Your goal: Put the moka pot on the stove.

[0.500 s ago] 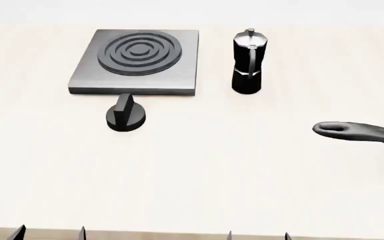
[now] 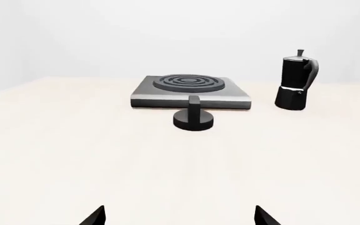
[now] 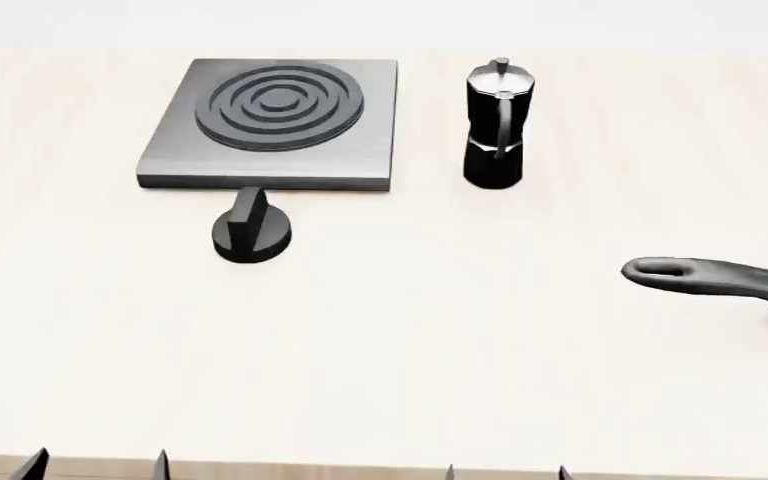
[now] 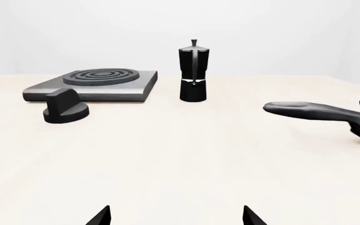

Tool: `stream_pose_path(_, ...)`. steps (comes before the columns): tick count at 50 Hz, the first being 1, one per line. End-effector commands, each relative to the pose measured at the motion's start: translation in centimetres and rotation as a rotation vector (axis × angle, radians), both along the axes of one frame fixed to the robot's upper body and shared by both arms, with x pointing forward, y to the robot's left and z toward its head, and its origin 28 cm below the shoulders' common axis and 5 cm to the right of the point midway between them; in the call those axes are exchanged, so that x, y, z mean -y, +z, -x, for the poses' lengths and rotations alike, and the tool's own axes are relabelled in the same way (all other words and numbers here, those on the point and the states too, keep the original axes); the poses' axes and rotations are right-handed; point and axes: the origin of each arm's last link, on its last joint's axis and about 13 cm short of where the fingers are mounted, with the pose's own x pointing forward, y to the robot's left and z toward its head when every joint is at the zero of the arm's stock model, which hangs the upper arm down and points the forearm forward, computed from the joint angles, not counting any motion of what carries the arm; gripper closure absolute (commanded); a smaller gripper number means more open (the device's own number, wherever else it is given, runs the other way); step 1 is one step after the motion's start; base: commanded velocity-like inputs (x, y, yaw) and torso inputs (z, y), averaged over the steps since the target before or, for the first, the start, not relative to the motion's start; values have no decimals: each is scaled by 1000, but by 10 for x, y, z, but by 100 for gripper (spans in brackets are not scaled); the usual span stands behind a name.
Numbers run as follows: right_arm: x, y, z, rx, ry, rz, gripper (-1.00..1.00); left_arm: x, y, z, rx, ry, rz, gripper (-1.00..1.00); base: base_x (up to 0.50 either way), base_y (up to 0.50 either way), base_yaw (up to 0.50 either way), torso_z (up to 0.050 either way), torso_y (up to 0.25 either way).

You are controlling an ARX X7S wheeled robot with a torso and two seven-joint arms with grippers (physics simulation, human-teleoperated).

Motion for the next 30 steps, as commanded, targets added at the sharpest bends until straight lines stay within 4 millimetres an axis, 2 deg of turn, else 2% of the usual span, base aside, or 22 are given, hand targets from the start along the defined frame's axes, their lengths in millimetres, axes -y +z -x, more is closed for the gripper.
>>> stream_pose_path(1, 0, 1, 1, 2, -3, 12, -100, -1, 7, 2, 39, -2, 25, -100, 0, 0, 0, 0, 0)
stream_pose_path(16, -7, 22, 3, 92, 39, 5, -100, 0, 19, 5, 89, -21, 41, -100, 1, 0, 0, 0, 0)
stream_pose_path(30, -7, 25, 4, 103, 44, 7, -100, 1, 19, 6, 117, -19, 14, -100, 82, 0, 0, 0, 0)
